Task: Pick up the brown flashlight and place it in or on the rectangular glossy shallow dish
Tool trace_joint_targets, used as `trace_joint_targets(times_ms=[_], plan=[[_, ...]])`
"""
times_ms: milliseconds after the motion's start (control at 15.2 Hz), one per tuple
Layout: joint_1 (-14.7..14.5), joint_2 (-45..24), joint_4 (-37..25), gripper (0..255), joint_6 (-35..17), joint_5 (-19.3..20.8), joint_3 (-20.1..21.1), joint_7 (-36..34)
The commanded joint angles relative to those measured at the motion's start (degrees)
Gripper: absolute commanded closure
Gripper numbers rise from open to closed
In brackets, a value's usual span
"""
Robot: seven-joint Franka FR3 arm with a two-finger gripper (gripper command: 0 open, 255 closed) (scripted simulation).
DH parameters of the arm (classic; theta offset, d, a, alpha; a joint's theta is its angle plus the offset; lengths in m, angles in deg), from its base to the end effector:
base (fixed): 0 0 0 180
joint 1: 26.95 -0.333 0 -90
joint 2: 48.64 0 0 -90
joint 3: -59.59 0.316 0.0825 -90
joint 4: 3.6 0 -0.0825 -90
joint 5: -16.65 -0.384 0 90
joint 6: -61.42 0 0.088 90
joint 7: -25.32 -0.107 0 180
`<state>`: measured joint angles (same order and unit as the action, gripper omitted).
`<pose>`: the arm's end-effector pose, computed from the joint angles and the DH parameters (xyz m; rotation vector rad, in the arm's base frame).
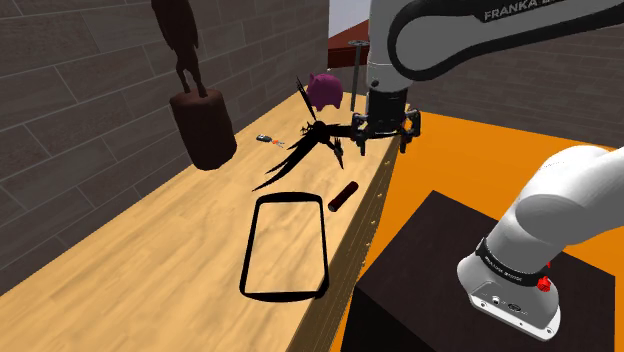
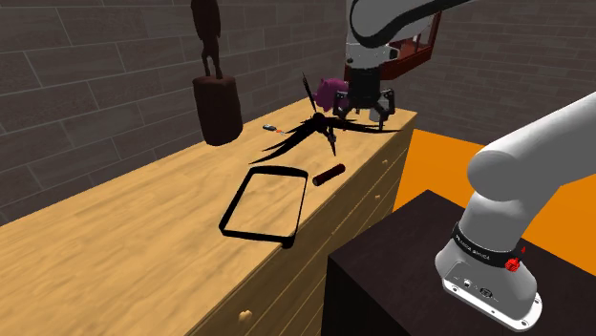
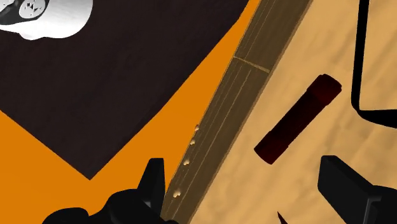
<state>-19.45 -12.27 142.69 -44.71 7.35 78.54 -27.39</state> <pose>0.3442 0.0858 0.4574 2.7948 -1.2516 -0.0839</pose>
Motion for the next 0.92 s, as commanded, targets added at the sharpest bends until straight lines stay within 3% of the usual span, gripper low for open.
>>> trace_joint_targets(times_ms=[0,330,594,858], plan=[[1.53,-3.65,-0.3,0,-3.21,-0.82,4.13,-8.82],[7.18,-15.51,-3.09,0,-10.85,1.08,13.39,-29.71],[12.32,-27.33,-7.08,0,-15.75,7.36,19.36,-48.32],[12.79,-30.51,-6.33,0,-18.77,9.62,19.82,-51.82]])
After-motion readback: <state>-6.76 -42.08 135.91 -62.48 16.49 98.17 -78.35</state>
